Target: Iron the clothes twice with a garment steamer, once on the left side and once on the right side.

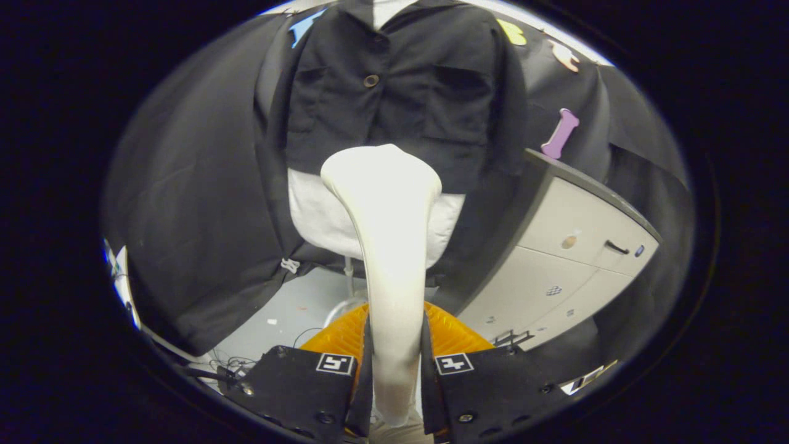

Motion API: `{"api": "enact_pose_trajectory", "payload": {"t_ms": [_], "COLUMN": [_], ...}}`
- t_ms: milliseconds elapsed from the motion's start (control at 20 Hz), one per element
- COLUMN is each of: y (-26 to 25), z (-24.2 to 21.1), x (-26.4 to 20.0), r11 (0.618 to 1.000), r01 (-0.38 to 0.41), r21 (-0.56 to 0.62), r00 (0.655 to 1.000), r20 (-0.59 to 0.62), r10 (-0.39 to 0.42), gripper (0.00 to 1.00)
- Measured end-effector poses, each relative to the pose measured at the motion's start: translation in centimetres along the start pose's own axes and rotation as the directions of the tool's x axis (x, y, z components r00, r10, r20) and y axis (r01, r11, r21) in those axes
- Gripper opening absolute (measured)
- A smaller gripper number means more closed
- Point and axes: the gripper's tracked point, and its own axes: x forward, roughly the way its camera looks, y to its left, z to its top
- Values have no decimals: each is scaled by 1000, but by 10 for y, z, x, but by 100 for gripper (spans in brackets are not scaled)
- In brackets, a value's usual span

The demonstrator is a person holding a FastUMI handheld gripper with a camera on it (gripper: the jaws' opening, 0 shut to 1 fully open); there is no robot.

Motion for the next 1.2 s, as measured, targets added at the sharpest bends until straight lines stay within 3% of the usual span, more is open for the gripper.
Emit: {"api": "enact_pose_trajectory", "payload": {"t_ms": [300,600,850,1200], "y": [-99,-195,-265,-333], "z": [2,3,8,-10], "x": [-62,-109,-149,-208], "r11": [981,936,940,959], "r01": [141,221,211,128], "r21": [133,273,269,253], "r00": [987,964,951,950], "r20": [58,87,165,248], "r10": [-149,-252,-261,-192], "gripper": [34,34,34,35]}}
